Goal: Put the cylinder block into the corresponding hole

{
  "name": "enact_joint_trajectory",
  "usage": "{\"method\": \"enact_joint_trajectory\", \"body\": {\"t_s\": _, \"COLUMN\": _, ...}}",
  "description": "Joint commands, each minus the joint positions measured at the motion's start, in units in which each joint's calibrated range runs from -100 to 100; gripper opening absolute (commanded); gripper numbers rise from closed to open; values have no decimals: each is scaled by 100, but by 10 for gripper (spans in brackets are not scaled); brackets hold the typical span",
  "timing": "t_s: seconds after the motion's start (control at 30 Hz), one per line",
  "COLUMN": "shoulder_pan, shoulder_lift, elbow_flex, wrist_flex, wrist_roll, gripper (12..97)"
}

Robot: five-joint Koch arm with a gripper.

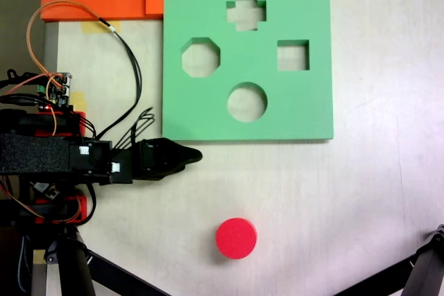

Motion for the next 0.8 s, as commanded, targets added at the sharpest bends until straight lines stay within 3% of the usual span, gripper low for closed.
{"method": "enact_joint_trajectory", "body": {"t_s": 0.0, "shoulder_pan": -29, "shoulder_lift": -41, "elbow_flex": -108, "wrist_flex": -492, "wrist_roll": 29, "gripper": 495}}
{"method": "enact_joint_trajectory", "body": {"t_s": 0.77, "shoulder_pan": -186, "shoulder_lift": -41, "elbow_flex": -108, "wrist_flex": -492, "wrist_roll": 112, "gripper": 497}}
